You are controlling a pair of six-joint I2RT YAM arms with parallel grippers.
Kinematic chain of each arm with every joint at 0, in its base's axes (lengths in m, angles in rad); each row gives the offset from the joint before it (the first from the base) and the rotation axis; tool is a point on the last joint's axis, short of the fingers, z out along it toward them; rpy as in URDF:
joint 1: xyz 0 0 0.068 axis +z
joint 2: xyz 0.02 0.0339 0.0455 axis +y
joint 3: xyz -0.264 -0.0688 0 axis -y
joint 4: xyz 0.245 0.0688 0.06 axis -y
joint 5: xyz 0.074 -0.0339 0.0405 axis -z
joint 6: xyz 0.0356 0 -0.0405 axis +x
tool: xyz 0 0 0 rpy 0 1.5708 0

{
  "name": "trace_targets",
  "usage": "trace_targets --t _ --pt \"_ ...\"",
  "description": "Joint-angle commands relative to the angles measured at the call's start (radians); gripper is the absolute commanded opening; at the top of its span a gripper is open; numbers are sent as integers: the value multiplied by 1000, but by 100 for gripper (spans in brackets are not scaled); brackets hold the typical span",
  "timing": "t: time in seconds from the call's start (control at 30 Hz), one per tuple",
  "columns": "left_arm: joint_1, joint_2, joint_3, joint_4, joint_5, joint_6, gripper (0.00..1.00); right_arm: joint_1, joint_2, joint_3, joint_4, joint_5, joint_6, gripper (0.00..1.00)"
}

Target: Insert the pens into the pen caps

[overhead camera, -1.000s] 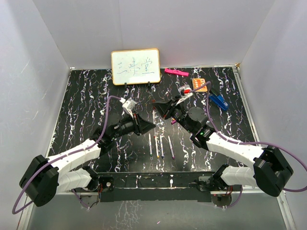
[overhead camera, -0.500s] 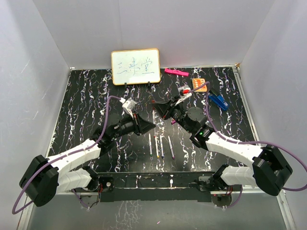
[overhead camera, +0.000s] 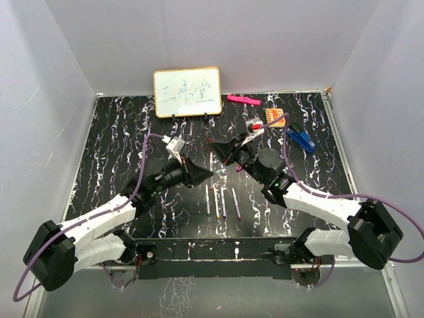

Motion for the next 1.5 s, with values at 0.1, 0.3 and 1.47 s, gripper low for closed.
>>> trace_targets --t 0.1,0.3,1.47 --pt "-5 -55 -9 37 -125 9 0 17 -22 0 2 -21 28 0" --pt "-5 -59 -26 77 -161 1 0 36 -28 -7 -16 -11 44 0" --pt "-5 -95 42 229 -444 201 0 244 166 75 -413 206 -16 0"
